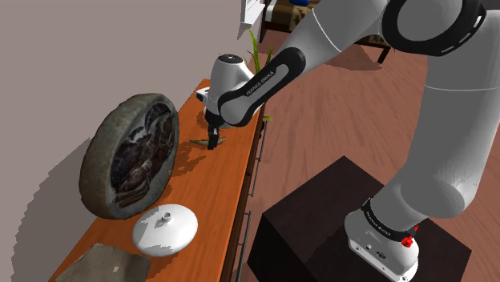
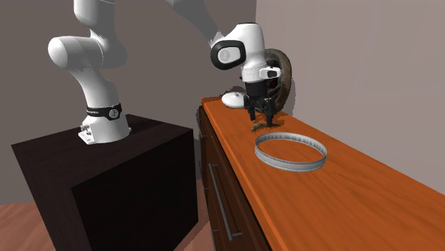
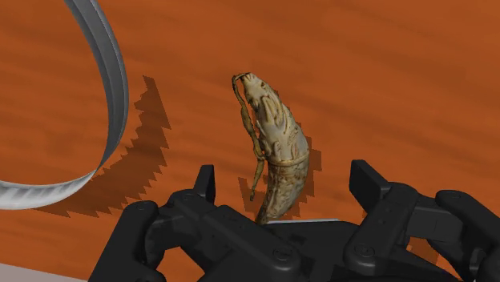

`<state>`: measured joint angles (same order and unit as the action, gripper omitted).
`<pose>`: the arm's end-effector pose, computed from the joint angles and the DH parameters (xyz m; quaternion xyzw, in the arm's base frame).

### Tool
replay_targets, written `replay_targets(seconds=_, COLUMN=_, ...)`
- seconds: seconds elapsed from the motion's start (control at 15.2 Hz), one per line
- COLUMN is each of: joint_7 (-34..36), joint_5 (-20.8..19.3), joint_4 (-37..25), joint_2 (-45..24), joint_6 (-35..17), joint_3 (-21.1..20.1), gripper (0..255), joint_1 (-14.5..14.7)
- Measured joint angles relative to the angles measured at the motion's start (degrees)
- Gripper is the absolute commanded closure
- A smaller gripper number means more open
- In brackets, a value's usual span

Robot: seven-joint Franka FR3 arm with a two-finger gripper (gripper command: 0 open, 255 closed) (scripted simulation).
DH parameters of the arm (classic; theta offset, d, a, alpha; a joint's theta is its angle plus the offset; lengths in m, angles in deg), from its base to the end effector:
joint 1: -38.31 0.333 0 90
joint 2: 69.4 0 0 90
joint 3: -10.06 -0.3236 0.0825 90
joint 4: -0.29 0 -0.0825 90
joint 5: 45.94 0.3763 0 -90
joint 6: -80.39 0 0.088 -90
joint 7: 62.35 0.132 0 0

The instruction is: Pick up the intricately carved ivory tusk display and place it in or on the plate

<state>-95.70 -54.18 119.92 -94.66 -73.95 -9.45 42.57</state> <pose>0.5563 0.2446 0.2293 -0.8540 -0.5100 -0.1003 0.0242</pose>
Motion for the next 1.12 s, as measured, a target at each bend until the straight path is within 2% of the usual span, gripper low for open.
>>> replay_targets(seconds=0.4, joint_7=0.17, joint_5=-0.23, joint_4=0.03, joint_2=-0.43, joint_6=-0.48, joint_3=0.18, gripper=0, joint_1=0.19)
replay_targets(seconds=0.46, joint_7=0.17, joint_5=-0.23, joint_4=0.03, joint_2=-0.43, joint_6=-0.48, joint_3=0.18, gripper=255, joint_1=0.19)
replay_targets(seconds=1.12, joint_7=0.17, joint_5=-0.23, joint_4=0.03, joint_2=-0.43, joint_6=-0.49, joint_3=0.18, gripper=255, joint_1=0.19)
